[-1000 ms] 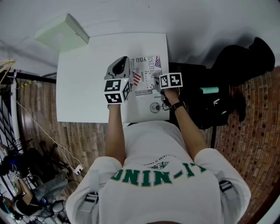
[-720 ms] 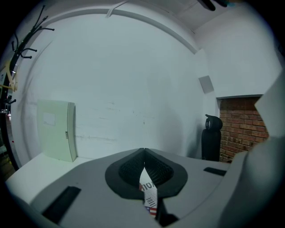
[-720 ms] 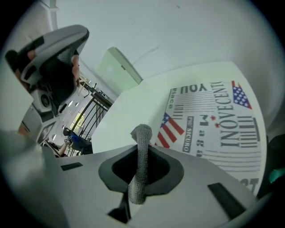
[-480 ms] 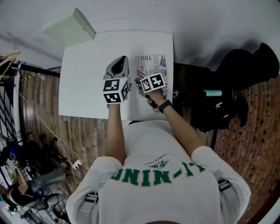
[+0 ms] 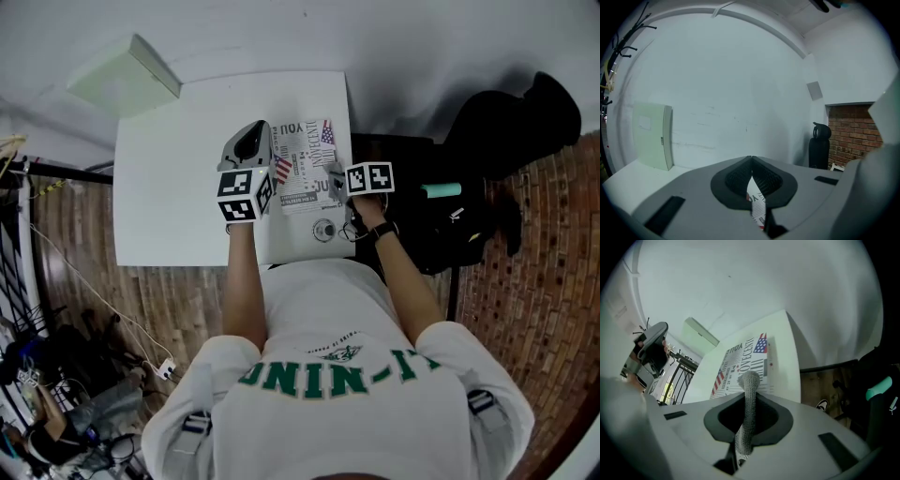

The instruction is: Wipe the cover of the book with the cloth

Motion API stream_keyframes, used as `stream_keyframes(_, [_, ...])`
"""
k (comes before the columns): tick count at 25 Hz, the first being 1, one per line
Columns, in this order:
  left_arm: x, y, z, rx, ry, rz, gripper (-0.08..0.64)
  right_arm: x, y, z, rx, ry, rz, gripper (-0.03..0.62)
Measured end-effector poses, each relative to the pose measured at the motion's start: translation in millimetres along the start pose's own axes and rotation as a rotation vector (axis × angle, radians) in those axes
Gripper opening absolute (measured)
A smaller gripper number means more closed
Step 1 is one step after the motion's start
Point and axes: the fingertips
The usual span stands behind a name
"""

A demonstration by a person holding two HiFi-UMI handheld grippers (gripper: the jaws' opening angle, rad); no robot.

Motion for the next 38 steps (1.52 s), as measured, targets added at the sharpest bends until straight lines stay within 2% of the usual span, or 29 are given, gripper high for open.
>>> stream_keyframes(4, [-4,-11,-4,-0.009,-0.008,0.018,0.005,8,-10,0,-0.021,-0.015,0.005,0.037])
stream_keyframes(8, [2,-10,-5,-0.012,-0.014,0.007,0.006,5,-4,1,0.017,0.002,0.049,0.037])
stream_keyframes(11, [7,-1,-4,-0.007,-0.015,-0.012,0.005,-5,27,2,0.056,0.019,0.002,0.038])
stream_keyframes(17, [27,18,-4,0.011,-0.027,-0.075,0.006,-41,120,32,0.226,0.115,-0.139,0.038])
stream_keyframes(21, [33,24,-5,0.016,-0.033,-0.09,0.006,-60,140,53,0.269,0.185,-0.15,0.037])
stream_keyframes(27, [35,26,-2,0.017,-0.032,-0.086,0.005,-51,115,47,0.224,0.151,-0.141,0.037])
stream_keyframes(35, [21,10,0,0.014,-0.025,-0.039,0.006,-2,22,26,0.047,0.051,-0.042,0.037])
stream_keyframes(38, [17,1,0,0.007,-0.021,-0.018,0.006,14,-2,24,-0.016,0.021,-0.032,0.036])
Point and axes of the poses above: the fingertips, and each gripper's own axes: x backward along the fingers, y to its left, z out of its underside, and after that the axes turned 3 degrees about z, right-handed
